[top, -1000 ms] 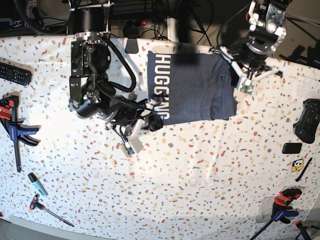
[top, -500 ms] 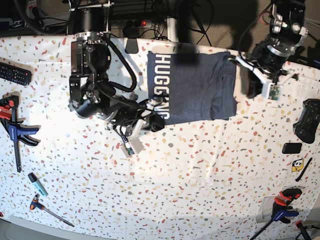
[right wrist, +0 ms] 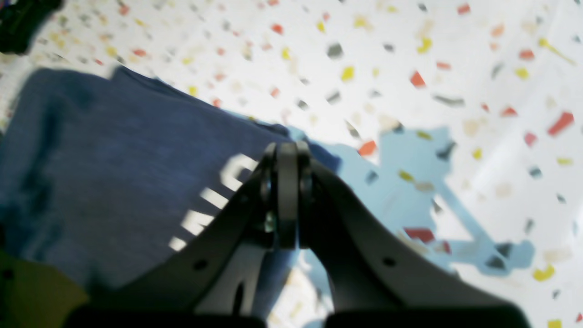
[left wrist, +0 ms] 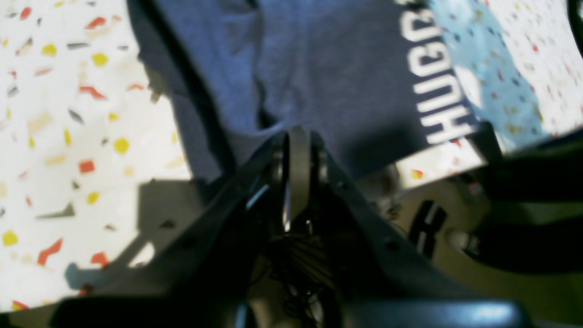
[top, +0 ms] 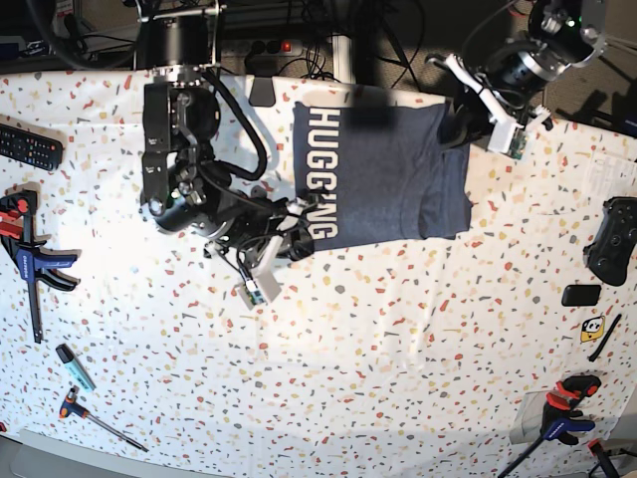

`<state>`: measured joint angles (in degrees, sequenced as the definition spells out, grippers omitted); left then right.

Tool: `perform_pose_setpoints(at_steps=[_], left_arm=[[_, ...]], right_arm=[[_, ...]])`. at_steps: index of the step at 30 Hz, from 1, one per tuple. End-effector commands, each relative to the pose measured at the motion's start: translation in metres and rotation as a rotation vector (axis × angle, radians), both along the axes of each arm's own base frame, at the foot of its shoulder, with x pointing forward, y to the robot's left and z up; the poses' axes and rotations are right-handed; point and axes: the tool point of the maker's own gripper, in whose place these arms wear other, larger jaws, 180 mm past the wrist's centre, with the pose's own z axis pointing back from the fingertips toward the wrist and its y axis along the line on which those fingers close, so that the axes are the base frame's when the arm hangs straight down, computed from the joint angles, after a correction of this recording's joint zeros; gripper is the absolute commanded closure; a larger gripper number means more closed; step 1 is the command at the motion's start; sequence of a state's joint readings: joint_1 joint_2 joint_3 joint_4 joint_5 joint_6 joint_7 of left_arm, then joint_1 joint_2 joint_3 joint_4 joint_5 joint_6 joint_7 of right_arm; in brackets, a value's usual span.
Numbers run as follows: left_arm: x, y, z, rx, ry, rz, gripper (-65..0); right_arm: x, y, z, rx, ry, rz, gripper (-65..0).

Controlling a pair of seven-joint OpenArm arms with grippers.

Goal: Fold the T-shirt properly
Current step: 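Hold the folded shirt with both grippers and rotate it on the table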

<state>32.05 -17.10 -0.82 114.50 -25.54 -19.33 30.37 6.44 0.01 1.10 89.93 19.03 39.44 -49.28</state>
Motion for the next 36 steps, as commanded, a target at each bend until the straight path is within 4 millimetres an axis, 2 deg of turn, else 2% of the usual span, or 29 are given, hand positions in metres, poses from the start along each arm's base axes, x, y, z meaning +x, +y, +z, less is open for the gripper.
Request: perform_pose_setpoints(at_steps=[1, 11, 16, 20, 27, 32, 36], left_arm=[[0.006, 0.001, 0.004, -0.032, -0.036, 0.021, 0.0], [0.045, 0.032, -0.051, -0.013, 0.033, 0.114, 0.0], [0.068, 0.046, -0.071, 0.000, 0.063, 0.153, 0.0], [0.092, 0.053, -0.080, -0.005, 0.070, 0.183, 0.0], [0.143, 0.026, -0.080, 0.040, 0.024, 0.170, 0.0], [0.181, -0.003, -0.067, 0.041, -0.029, 0.153, 0.0], [0.202, -0.019, -0.060, 0.004, -0.036, 0.129, 0.0]], right_arm=[[0.010, 0.005, 0.018, 0.037, -0.060, 0.003, 0.0], [0.011, -0.004, 0.014, 0.009, -0.063, -0.003, 0.0], [0.010, -0.011, 0.010, -0.016, -0.051, -0.003, 0.0], [0.010, -0.009, 0.012, 0.000, -0.051, -0.001, 0.0], [0.007, -0.010, 0.009, -0.017, -0.032, 0.005, 0.0], [0.006, -0.019, 0.005, -0.048, -0.021, 0.005, 0.0], [0.010, -0.029, 0.005, -0.073, -0.047, -0.006, 0.0]])
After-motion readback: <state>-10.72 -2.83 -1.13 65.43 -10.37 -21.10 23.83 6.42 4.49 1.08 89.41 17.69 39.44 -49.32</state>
